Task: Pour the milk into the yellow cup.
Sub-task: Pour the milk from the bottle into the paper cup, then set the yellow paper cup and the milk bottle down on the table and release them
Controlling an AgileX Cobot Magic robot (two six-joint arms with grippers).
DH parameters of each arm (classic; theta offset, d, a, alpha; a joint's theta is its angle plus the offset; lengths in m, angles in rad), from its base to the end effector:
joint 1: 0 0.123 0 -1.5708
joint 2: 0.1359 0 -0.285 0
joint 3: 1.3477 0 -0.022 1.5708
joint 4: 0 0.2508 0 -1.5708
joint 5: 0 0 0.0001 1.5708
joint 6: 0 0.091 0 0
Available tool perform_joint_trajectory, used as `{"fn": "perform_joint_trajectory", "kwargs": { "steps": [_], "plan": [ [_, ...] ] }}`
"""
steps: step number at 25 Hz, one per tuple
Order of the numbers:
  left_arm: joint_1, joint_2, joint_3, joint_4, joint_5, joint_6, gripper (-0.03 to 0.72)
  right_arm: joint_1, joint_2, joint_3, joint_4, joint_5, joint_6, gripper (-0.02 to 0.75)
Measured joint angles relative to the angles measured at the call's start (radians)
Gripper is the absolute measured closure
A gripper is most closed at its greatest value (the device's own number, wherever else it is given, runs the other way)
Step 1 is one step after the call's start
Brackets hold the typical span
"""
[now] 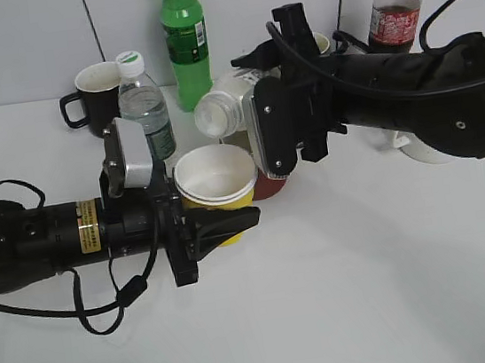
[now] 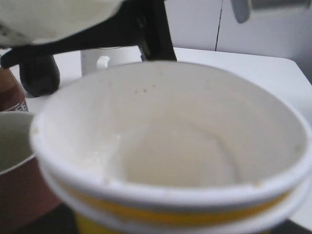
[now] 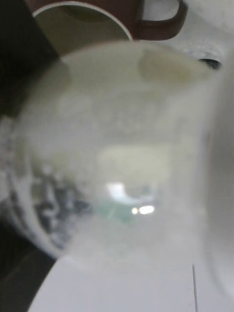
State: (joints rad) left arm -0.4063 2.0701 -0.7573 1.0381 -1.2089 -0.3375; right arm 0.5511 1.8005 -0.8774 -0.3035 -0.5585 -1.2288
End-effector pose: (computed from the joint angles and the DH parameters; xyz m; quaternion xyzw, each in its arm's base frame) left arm 0.2707 -0.1963 0.1081 0.4715 0.6032 -0.4147 0.4918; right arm 0.3096 0.2072 0.1914 -0.7078 0.3796 -0.2105 0.5573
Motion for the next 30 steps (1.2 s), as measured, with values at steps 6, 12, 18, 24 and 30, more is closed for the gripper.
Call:
{"fn": "perform_joint_trajectory", "kwargs": {
  "steps": [6,12,18,24,30],
  "plan": [
    [0.000,0.000,0.000,-0.040,0.000,0.000,0.333,0.000,0.000,0.000,0.006,-0.002,0.199,0.303],
    [0.039,0.000,0.000,-0.086,0.000,0.000,0.333,0.000,0.000,0.000,0.088,-0.024,0.486,0.303],
    [0.136,-0.018,0.011,-0.097,0.001,0.000,0.334,-0.015,0.000,0.000,0.188,-0.037,0.770,0.303],
    [0.247,-0.045,0.057,-0.105,0.000,0.000,0.335,-0.095,0.000,0.080,0.200,-0.144,1.068,0.303],
    [0.274,-0.045,0.074,-0.124,0.002,0.000,0.335,-0.227,0.000,0.217,0.130,-0.242,1.256,0.303]
  ]
}}
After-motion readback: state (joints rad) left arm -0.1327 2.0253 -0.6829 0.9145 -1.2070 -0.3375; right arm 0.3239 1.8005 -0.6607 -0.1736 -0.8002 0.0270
